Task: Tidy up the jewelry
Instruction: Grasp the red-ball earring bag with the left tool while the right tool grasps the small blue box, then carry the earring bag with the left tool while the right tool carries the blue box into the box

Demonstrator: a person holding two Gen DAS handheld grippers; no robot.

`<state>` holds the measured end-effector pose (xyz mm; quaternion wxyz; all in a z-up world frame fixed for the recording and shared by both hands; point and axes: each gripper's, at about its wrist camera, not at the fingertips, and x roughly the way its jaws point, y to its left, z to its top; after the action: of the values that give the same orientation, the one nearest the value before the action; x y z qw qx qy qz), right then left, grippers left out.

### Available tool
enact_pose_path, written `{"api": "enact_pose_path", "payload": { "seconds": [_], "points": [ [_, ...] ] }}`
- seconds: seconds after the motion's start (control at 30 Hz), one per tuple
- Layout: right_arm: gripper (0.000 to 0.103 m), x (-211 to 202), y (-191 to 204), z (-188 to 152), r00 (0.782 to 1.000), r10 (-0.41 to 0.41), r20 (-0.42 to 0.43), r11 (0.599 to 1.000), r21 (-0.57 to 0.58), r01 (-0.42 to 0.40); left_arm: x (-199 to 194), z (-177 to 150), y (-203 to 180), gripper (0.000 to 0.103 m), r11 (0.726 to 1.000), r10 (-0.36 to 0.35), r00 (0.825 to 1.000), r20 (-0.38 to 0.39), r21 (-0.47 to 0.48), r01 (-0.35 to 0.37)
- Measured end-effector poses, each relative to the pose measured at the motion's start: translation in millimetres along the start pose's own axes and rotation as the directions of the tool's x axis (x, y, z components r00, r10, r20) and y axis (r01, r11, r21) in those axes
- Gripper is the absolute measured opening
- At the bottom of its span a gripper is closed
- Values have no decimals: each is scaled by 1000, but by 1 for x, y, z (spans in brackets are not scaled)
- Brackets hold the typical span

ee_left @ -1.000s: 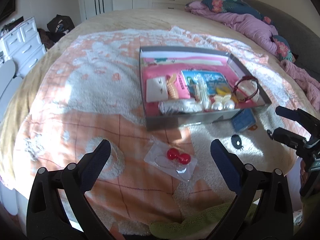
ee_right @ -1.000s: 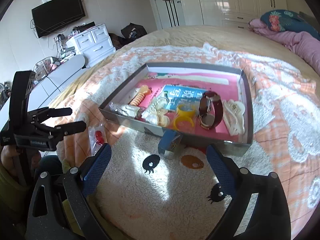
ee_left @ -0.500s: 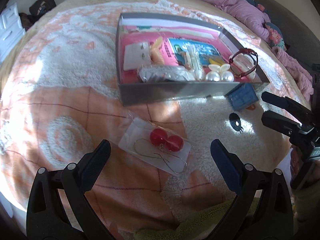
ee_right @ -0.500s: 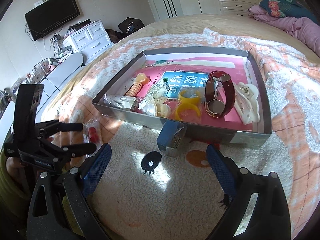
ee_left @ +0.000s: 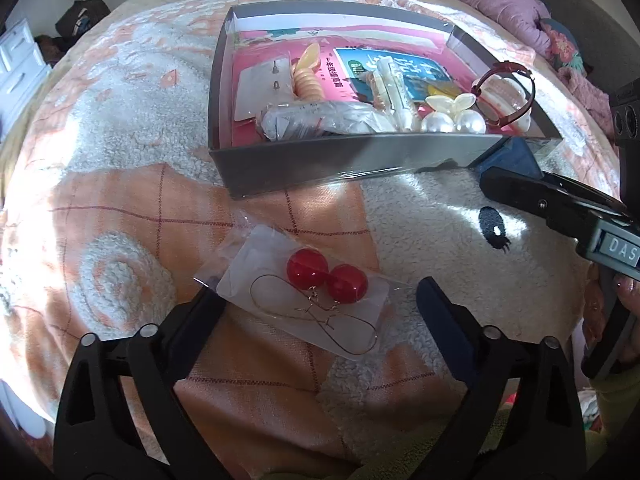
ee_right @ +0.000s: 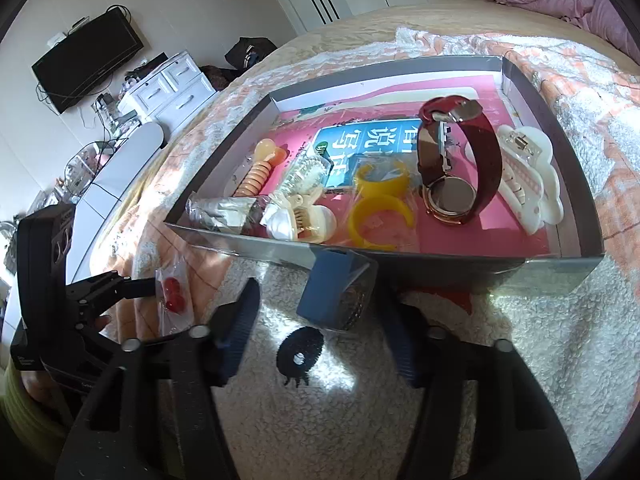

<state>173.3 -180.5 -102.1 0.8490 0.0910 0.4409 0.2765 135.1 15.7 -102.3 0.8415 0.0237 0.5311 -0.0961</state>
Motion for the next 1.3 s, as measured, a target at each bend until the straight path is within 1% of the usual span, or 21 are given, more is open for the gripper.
{"api": "enact_pose_path", "payload": {
  "seconds": [0.03, 0.07, 0.13, 0.17, 0.2, 0.23, 0.27, 0.33, 0.37, 0.4, 0.43, 0.53, 0.7, 0.87, 1.0, 1.1, 1.17, 1.2, 1.27, 1.3],
  "points": [
    [37, -1, -1, -1, 1000, 3, 5, 1000, -1, -3, 0, 0, -1, 83, 1000, 14, 1000, -1, 6, -14],
    [30, -2, -3, -2, 1000, 8, 11, 1000, 5, -8, 0, 0, -3, 83, 1000, 25, 1000, -1, 15, -25],
    [26, -8, -5, -2, 999, 21, 26, 1000, 10, -21, 0, 0, -7, 76, 999, 39, 999, 3, 33, -39],
    [26, -11, -5, -3, 999, 22, 31, 1000, 3, -22, -1, -1, -8, 73, 998, 43, 999, 7, 40, -44],
    [26, -14, -4, -4, 999, 22, 35, 1000, -3, -22, -2, -1, -9, 66, 998, 45, 999, 13, 44, -45],
    [24, -18, -4, -4, 999, 23, 42, 1000, -8, -23, -4, -1, -9, 54, 998, 42, 999, 18, 46, -42],
    [24, -22, -4, -4, 999, 26, 48, 1000, -11, -26, -5, -1, -9, 45, 998, 43, 999, 25, 44, -44],
    [24, -31, -4, -4, 998, 35, 57, 999, -12, -35, -9, -1, -6, 25, 998, 45, 998, 40, 30, -46],
    [24, -35, -2, -4, 997, 41, 61, 999, -15, -40, -11, -2, -4, 19, 999, 38, 998, 50, 18, -39],
    [24, -41, -1, -5, 997, 43, 69, 999, -24, -42, -14, -2, -1, 10, 1000, 29, 998, 61, 4, -30],
    [24, -46, 0, -5, 996, 39, 76, 999, -31, -37, -17, -2, 1, 4, 1000, 21, 997, 70, -7, -21],
    [24, -63, 0, -6, 994, 41, 101, 998, -43, -37, -27, -2, 4, 0, 1000, 0, 994, 111, -23, 2],
    [24, -86, -3, -6, 989, 39, 140, 998, -45, -33, -42, -3, -1, 0, 1000, -11, 988, 157, -16, 14],
    [24, -99, -2, -6, 986, 38, 161, 998, -47, -31, -59, -4, 0, 0, 999, -28, 980, 195, -24, 33],
    [24, -105, 0, -7, 984, 42, 173, 998, -50, -34, -81, -1, 3, 0, 999, -32, 967, 251, -31, 41],
    [24, -108, 2, -6, 982, 49, 180, 998, -53, -40, -93, 1, 4, 0, 998, -41, 960, 278, -26, 51],
    [24, -108, 3, -5, 982, 56, 181, 997, -56, -46, -95, 2, 8, 0, 999, -17, 957, 291, -28, 26],
    [24, -108, 4, -5, 982, 59, 182, 997, -58, -49, -92, 2, 13, 0, 999, 17, 958, 287, -47, -4],
    [24, -108, 5, -5, 981, 66, 183, 997, -61, -56, -78, 3, 22, 15, 998, 49, 970, 237, -56, -36],
    [24, -108, 6, -5, 981, 69, 183, 996, -63, -58, -69, 4, 28, 41, 997, 39, 976, 213, -72, -24]
  ]
}}
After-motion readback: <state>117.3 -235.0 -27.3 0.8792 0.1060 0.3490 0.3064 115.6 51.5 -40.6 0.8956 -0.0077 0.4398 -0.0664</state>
